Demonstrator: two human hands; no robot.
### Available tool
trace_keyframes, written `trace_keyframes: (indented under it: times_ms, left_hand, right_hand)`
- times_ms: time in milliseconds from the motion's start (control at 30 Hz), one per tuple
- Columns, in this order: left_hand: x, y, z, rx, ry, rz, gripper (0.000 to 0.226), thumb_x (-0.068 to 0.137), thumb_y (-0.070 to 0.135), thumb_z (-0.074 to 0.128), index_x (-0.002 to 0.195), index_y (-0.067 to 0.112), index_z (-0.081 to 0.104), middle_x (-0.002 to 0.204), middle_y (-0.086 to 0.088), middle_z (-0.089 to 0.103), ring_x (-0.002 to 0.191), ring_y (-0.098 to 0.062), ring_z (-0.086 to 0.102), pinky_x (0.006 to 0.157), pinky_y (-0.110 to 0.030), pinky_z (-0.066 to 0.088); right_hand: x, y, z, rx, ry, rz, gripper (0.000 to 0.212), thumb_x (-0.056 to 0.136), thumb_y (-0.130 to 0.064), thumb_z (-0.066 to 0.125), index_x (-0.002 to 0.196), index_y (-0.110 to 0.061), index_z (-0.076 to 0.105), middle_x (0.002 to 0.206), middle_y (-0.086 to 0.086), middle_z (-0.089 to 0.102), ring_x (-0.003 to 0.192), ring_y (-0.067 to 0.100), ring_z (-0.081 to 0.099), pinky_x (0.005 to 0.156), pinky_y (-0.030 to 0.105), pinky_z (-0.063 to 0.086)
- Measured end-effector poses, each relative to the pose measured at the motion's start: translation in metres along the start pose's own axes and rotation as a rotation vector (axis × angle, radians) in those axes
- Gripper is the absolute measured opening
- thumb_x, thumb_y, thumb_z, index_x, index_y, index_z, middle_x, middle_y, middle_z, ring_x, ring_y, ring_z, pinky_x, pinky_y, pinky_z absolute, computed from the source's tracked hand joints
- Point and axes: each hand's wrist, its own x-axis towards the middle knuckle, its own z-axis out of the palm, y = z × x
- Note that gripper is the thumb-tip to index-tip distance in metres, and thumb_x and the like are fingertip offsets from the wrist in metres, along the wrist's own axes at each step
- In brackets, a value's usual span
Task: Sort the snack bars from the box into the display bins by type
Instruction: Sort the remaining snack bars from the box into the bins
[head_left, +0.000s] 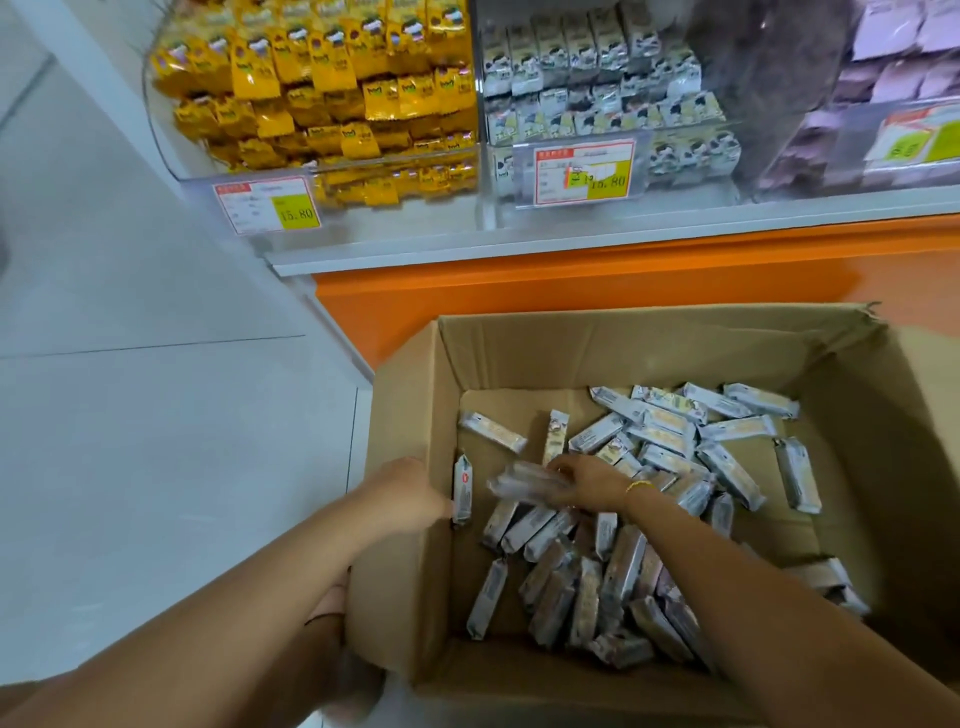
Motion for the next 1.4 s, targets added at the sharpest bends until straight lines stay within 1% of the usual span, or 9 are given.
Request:
trace_keyframes:
  times_ms: [67, 167, 333, 533, 767, 967, 1100, 1200, 1400]
  left_hand:
    - [-0.007, 0.013, -0.014, -0.060, 0.014, 0.040, 0.015, 0.088, 0.027, 0.064, 0.090, 0.016, 0.055, 0.094, -0.001, 0.059, 0.083, -0.011, 0.055, 0.067, -0.020, 0.043]
    - [-0.018, 0.032, -0.041, -0.259, 0.130, 0.136, 0.068, 0.083, 0.032, 0.071, 0.141, 0.015, 0.039, 0.144, -0.006, 0.044, 0.127, -0.023, 0.046, 0.103, -0.031, 0.036]
    - [-0.044, 0.058, -0.079, -0.524, 0.345, 0.333, 0.103, 0.064, 0.044, 0.081, 0.148, 0.018, 0.027, 0.147, -0.002, 0.042, 0.130, -0.021, 0.045, 0.108, -0.035, 0.036]
    - [-0.073, 0.059, -0.114, -0.871, 0.305, 0.510, 0.020, 0.078, 0.018, 0.073, 0.098, 0.013, 0.069, 0.091, -0.003, 0.075, 0.083, -0.017, 0.070, 0.078, -0.032, 0.059]
    - [-0.088, 0.056, -0.126, -1.233, 0.478, 0.562, 0.025, 0.082, 0.013, 0.070, 0.104, 0.003, 0.066, 0.095, -0.009, 0.074, 0.083, -0.016, 0.072, 0.063, -0.023, 0.058]
    - [-0.096, 0.063, -0.117, -0.601, 1.119, 0.752, 0.031, 0.076, 0.026, 0.077, 0.106, 0.024, 0.068, 0.093, 0.017, 0.069, 0.078, 0.008, 0.062, 0.071, -0.009, 0.046]
    - [-0.101, 0.071, -0.108, -0.452, 1.166, 0.877, 0.045, 0.076, 0.019, 0.077, 0.110, 0.042, 0.058, 0.090, 0.043, 0.053, 0.086, 0.028, 0.050, 0.075, 0.005, 0.036]
    - [-0.098, 0.076, -0.110, -0.388, 1.161, 0.923, 0.043, 0.078, 0.025, 0.074, 0.114, 0.042, 0.060, 0.091, 0.048, 0.053, 0.090, 0.027, 0.050, 0.077, 0.004, 0.035]
    - [-0.082, 0.103, -0.123, -0.242, 1.061, 0.892, 0.052, 0.087, 0.026, 0.065, 0.135, 0.023, 0.048, 0.128, 0.008, 0.059, 0.113, 0.001, 0.053, 0.091, -0.012, 0.038]
  right_hand:
    - [-0.018, -0.014, -0.017, 0.654, -0.118, 0.060, 0.037, 0.087, -0.030, 0.066, 0.116, -0.010, 0.057, 0.096, 0.004, 0.063, 0.087, 0.020, 0.063, 0.093, 0.037, 0.051]
    - [-0.045, -0.039, -0.051, 1.182, -0.309, -0.096, 0.060, 0.066, -0.034, 0.083, 0.116, -0.014, 0.056, 0.104, 0.008, 0.065, 0.090, 0.022, 0.064, 0.089, 0.043, 0.053]
    - [-0.086, -0.107, -0.090, 1.238, -0.484, -0.403, 0.067, 0.064, -0.039, 0.084, 0.119, -0.011, 0.058, 0.100, 0.011, 0.066, 0.084, 0.021, 0.066, 0.071, 0.032, 0.057]
    - [-0.113, -0.155, -0.101, 1.182, -0.558, -0.558, 0.056, 0.078, -0.040, 0.071, 0.121, -0.007, 0.059, 0.108, 0.019, 0.065, 0.089, 0.025, 0.066, 0.074, 0.031, 0.056]
    - [-0.147, -0.191, -0.108, 1.433, -0.048, -0.586, 0.046, 0.088, -0.040, 0.054, 0.118, -0.005, 0.058, 0.107, 0.015, 0.068, 0.091, 0.022, 0.068, 0.071, 0.022, 0.057]
    - [-0.177, -0.242, -0.074, 1.624, 0.040, -0.586, 0.043, 0.089, -0.034, 0.057, 0.115, 0.000, 0.062, 0.113, 0.019, 0.068, 0.099, 0.023, 0.069, 0.079, 0.025, 0.058]
    - [-0.188, -0.259, -0.071, 1.485, 0.107, -0.665, 0.027, 0.082, -0.038, 0.061, 0.090, -0.016, 0.074, 0.094, 0.010, 0.073, 0.089, 0.018, 0.069, 0.090, 0.032, 0.052]
    - [-0.187, -0.264, -0.073, 1.537, 0.169, -0.719, 0.023, 0.087, -0.031, 0.058, 0.081, -0.017, 0.075, 0.081, 0.004, 0.070, 0.079, 0.015, 0.067, 0.076, 0.027, 0.051]
    - [-0.158, -0.261, -0.120, 1.423, 0.589, -0.723, 0.030, 0.091, -0.014, 0.055, 0.121, -0.006, 0.057, 0.095, 0.005, 0.064, 0.089, 0.017, 0.060, 0.083, 0.034, 0.050]
